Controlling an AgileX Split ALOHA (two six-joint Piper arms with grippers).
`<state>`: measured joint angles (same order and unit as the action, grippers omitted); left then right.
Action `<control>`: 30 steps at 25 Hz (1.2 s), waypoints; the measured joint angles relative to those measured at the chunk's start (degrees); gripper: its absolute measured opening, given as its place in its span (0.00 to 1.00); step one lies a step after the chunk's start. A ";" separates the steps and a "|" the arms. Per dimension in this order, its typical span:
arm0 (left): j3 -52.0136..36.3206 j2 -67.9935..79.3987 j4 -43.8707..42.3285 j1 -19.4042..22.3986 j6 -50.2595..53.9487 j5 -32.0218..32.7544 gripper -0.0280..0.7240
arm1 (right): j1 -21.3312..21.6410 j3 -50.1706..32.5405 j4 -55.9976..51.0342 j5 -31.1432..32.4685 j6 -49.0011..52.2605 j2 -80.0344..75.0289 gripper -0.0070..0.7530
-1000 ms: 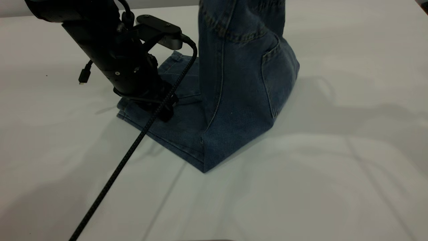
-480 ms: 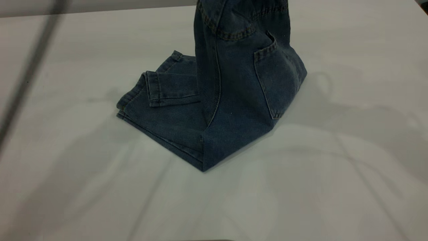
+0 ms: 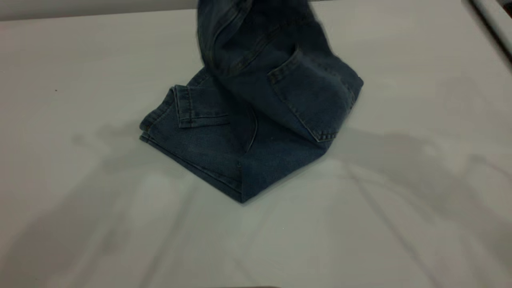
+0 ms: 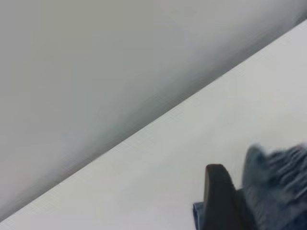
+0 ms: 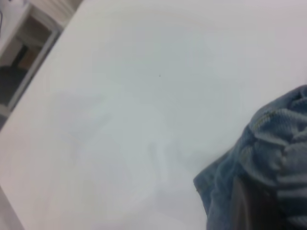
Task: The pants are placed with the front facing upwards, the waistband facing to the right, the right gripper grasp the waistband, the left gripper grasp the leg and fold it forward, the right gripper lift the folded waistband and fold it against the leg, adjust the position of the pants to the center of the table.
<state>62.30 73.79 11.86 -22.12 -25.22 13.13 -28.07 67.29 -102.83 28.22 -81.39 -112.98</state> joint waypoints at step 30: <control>-0.06 -0.19 0.05 0.00 0.00 3.73 0.54 | -10.87 23.47 55.83 2.46 64.24 -11.50 0.76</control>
<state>62.24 73.61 11.91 -22.12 -25.22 16.86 -38.94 90.75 -47.00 30.68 -17.16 -124.49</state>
